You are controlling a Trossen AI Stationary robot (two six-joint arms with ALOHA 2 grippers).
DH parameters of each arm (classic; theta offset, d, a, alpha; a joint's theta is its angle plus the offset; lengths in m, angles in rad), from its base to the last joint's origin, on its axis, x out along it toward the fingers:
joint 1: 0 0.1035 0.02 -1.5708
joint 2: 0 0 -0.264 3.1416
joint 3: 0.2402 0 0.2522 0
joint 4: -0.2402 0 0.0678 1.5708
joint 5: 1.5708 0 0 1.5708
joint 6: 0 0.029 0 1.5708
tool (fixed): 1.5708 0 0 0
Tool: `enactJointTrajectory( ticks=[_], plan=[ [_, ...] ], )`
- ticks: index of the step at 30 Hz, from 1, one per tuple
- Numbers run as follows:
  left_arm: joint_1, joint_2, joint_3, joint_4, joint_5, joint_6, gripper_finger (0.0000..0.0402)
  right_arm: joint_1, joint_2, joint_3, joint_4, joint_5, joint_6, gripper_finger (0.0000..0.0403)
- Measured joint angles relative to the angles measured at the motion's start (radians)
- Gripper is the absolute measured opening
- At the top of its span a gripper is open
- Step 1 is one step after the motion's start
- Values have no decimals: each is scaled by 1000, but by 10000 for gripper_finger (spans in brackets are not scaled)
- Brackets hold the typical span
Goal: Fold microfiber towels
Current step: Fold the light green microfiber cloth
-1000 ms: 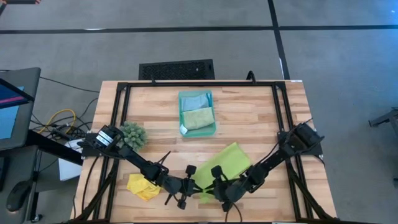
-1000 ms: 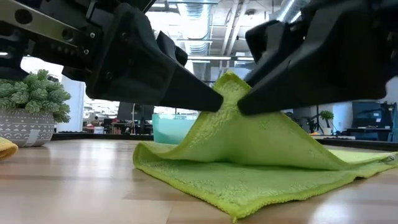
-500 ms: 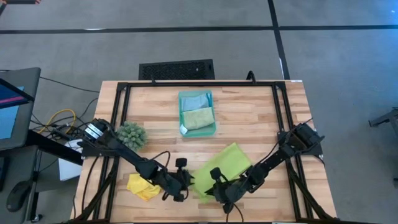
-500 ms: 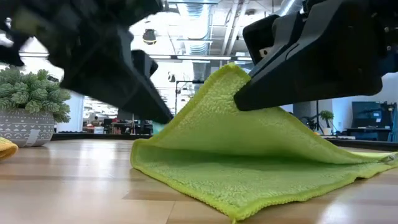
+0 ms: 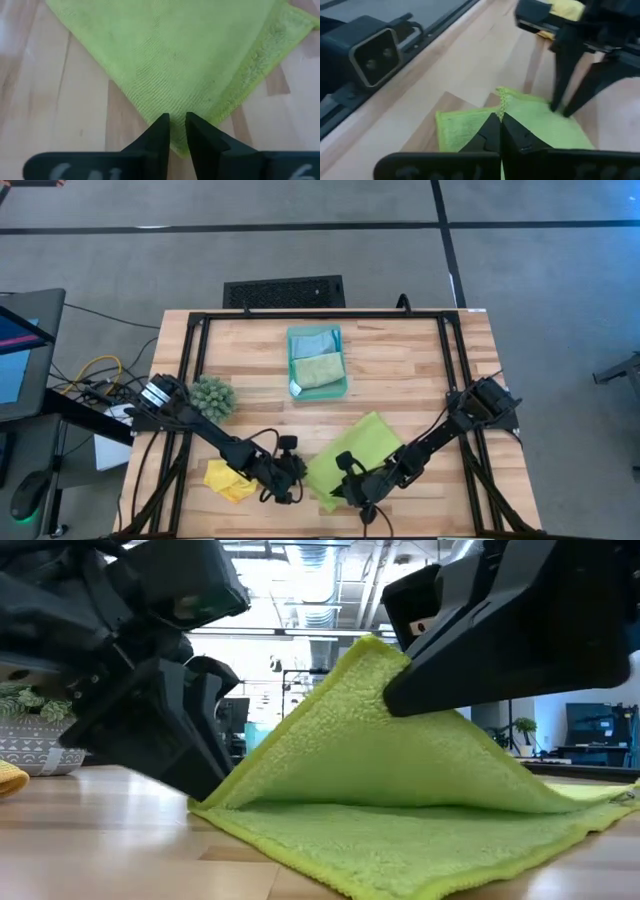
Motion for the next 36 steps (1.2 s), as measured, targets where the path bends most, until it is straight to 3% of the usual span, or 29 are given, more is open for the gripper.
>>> enactJointTrajectory(
  ticks=[9,18,22,28,32,36],
  plan=[
    [8,-5,0,-3,-13,-2,47,-1,0,0,19,-77,6,20],
    [15,-5,0,-42,-35,-34,47,-3,125,-3,176,-135,44,32],
    [16,-5,0,-55,-51,-34,47,-23,128,0,197,-200,79,67],
    [16,-5,5,-55,-65,-34,47,-49,127,0,190,-276,81,150],
    [14,-5,43,-52,-63,-12,47,-54,59,-1,111,-297,64,196],
    [7,-5,82,-27,-34,16,47,-54,-54,-1,-54,-284,53,216]
  ],
)
